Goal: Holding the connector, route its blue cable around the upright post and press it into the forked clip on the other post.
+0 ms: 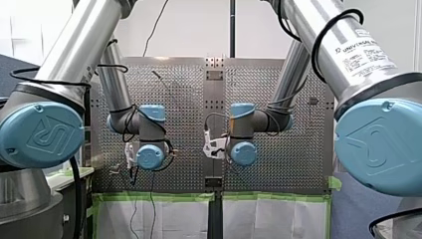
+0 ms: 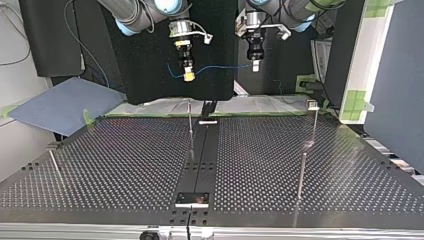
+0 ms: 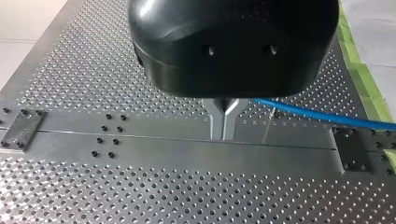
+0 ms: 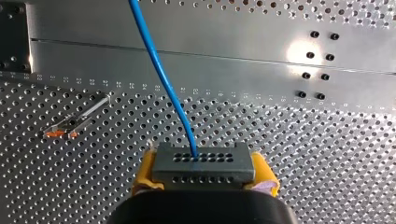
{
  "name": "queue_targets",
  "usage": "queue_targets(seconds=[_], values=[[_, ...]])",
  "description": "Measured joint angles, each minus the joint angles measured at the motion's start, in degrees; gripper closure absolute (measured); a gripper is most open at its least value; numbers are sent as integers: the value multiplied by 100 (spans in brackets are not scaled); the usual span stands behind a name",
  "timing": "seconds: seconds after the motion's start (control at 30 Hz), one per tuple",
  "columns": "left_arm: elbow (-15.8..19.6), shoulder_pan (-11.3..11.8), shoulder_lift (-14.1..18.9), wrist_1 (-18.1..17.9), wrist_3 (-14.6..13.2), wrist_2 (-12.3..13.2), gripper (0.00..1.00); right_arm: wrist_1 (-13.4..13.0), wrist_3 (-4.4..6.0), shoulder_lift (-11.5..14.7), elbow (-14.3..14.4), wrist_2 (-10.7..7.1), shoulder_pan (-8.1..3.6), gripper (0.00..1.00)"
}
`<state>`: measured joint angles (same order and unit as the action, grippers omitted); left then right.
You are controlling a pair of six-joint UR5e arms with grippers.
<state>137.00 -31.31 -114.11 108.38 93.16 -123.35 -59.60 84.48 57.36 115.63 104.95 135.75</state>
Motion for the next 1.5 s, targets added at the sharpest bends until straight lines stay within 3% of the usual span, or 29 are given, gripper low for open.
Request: queue_targets(seconds=[1.5], values=[[0, 0, 0, 0, 0, 0, 100, 0, 0, 0, 0, 0, 0, 100]])
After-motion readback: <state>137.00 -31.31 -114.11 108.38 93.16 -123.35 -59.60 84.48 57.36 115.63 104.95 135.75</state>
